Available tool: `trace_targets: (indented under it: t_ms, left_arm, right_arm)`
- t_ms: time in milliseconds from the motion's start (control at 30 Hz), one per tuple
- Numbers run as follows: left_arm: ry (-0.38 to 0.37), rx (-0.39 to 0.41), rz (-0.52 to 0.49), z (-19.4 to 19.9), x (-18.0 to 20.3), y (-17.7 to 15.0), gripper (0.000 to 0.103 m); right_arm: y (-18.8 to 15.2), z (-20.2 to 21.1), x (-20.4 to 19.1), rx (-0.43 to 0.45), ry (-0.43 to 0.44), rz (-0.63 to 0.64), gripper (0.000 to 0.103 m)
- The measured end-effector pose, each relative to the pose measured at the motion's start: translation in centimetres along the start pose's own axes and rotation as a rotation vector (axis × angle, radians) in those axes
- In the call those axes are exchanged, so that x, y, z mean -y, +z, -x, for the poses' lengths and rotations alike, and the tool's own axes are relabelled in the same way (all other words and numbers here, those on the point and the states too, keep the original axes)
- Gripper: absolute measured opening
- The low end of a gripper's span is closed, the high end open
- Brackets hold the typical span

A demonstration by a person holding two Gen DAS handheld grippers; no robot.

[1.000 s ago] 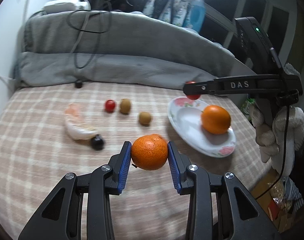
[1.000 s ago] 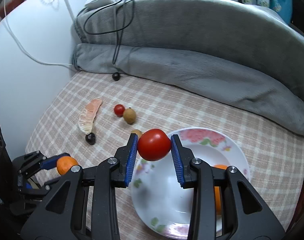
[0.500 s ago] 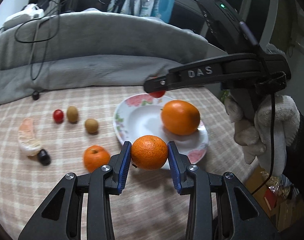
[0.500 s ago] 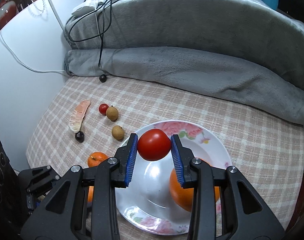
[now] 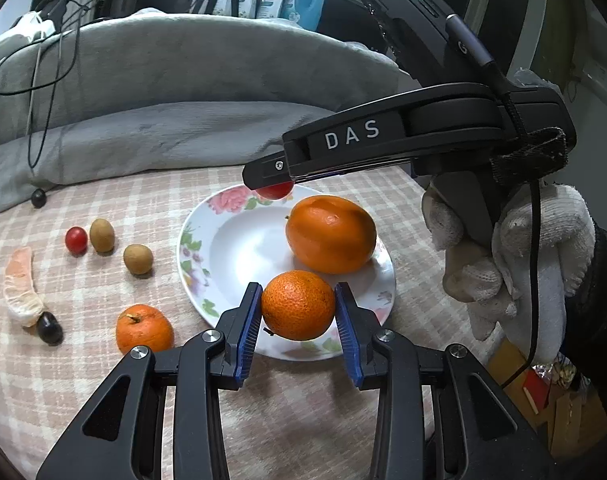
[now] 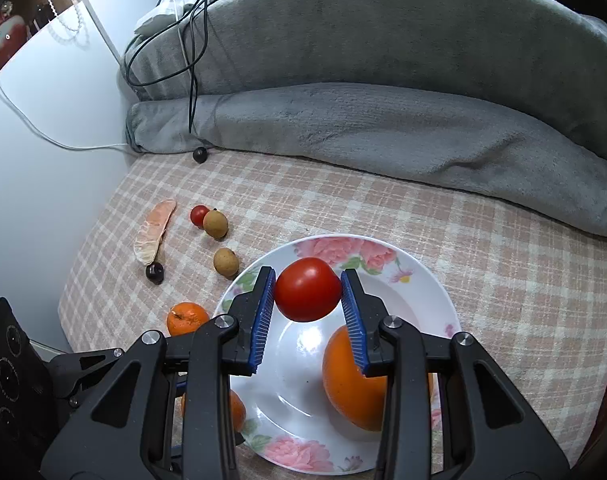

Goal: Organize fruits
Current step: 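Carry the tomato and mandarin onto the white plate and open both tools, then withdraw the right tool from the plate toward the pomelo segment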

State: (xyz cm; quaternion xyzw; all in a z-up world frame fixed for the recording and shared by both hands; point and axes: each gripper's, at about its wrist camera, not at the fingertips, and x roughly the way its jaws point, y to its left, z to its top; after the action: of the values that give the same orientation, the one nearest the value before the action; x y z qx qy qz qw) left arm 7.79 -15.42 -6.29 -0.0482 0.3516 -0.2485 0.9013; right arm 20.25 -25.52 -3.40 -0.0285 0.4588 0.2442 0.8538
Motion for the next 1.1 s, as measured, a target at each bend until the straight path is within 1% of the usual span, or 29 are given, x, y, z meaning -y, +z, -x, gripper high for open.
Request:
trace_targets:
  t_ms: [100, 133, 167, 200, 233, 267, 300, 367, 433, 500, 533, 567, 633, 1100]
  left_arm:
    - [0.0, -0.003, -0.004, -0.2, 0.2, 0.1, 0.035]
    - [0.0, -0.007, -0.006, -0.3, 0.3, 0.2, 0.035]
    - [0.001, -0.01, -0.008, -0.4, 0.3, 0.2, 0.036]
    - [0.001, -0.009, -0.011, -0.4, 0.4, 0.2, 0.041]
    - [0.0, -0.003, -0.013, -0.3, 0.5, 0.2, 0.046]
    - [0.002, 0.002, -0.013, -0.4, 0.5, 0.3, 0.056]
    - [0.002, 0.009, -0.012, -0.3, 0.5, 0.3, 0.059]
    - [0.003, 0.011, -0.01, -0.2, 0.5, 0.3, 0.059]
    - [0.009, 0.011, -0.007, -0.2, 0.4, 0.3, 0.063]
    - [0.011, 0.013, -0.003, 0.0, 0.2, 0.2, 0.064]
    - [0.011, 0.013, -0.004, 0.1, 0.2, 0.1, 0.065]
    - [0.014, 0.012, -0.005, 0.3, 0.2, 0.1, 0.068]
    - [0.019, 0.017, -0.007, 0.5, 0.3, -0.1, 0.072]
    - [0.049, 0.037, 0.033, 2.5, -0.9, -0.7, 0.073]
  right_arm:
    - [0.0, 0.1, 0.1, 0.005, 0.006, -0.004, 0.035]
    - [0.0, 0.2, 0.1, 0.01, 0.007, -0.008, 0.038]
    - [0.0, 0.4, 0.2, 0.015, 0.006, -0.012, 0.052]
    - [0.1, 0.5, 0.3, 0.022, 0.003, -0.017, 0.062]
    - [0.1, 0.7, 0.4, 0.033, 0.003, -0.021, 0.075]
    - [0.1, 0.9, 0.4, 0.042, 0.005, -0.022, 0.076]
    - [0.2, 1.0, 0.4, 0.045, 0.006, -0.023, 0.076]
    - [0.2, 1.3, 0.5, 0.052, 0.002, -0.028, 0.076]
    - [0.1, 1.4, 0.6, 0.057, -0.004, -0.033, 0.076]
    - [0.2, 1.5, 0.6, 0.064, -0.009, -0.039, 0.081]
    - [0.1, 1.6, 0.7, 0.072, -0.011, -0.042, 0.085]
    - [0.1, 1.7, 0.6, 0.08, -0.012, -0.045, 0.087]
    - [0.2, 1.8, 0.7, 0.084, -0.014, -0.048, 0.087]
    - [0.4, 2.5, -0.8, 0.108, 0.016, -0.044, 0.088]
